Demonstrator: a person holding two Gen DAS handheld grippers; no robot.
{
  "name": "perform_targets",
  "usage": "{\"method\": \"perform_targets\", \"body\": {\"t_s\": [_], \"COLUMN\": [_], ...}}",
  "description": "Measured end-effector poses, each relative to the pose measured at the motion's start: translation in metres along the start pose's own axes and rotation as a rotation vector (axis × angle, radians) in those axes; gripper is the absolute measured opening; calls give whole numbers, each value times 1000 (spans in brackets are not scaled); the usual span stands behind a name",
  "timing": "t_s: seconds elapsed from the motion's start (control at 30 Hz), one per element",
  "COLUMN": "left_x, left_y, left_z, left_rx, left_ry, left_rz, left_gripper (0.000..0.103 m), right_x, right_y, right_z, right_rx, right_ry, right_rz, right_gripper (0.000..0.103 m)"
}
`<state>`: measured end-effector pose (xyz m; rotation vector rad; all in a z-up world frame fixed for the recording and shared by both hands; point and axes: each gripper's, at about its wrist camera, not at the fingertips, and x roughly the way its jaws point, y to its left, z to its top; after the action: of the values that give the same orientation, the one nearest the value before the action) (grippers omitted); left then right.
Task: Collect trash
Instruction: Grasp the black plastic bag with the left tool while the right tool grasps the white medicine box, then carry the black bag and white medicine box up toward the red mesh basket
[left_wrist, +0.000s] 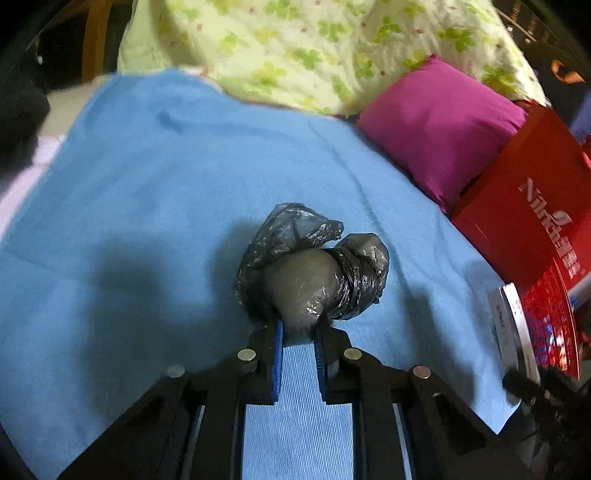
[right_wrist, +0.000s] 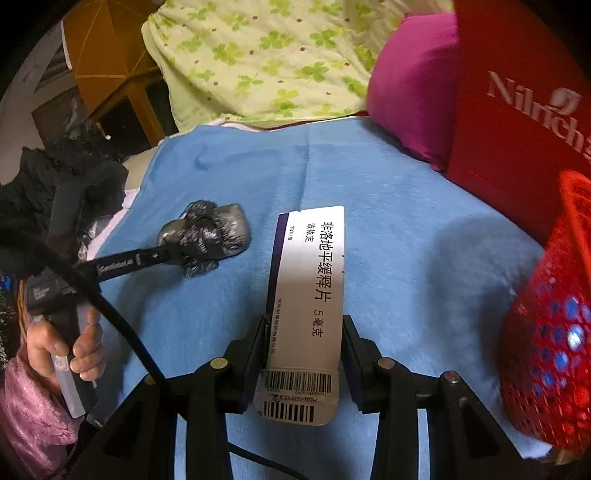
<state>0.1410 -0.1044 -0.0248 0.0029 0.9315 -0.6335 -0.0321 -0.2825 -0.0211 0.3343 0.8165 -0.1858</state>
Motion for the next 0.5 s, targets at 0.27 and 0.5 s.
{"method": "perform_targets", "body": {"t_s": [0.27,0.5], "left_x": [-85,-156], "left_y": [-36,-66], "left_z": [-42,-48], "left_rx": [41,19], "left_ry": [-173,-289], "left_rz": [126,217], "left_gripper": [16,16], "right_x": [-48,-99], "right_y": [-2,2], "right_z": [-8,-13], "right_rx": [-9,-34], "right_ry": [-75,-176], "right_rz": [41,78], "right_gripper": [41,41]}}
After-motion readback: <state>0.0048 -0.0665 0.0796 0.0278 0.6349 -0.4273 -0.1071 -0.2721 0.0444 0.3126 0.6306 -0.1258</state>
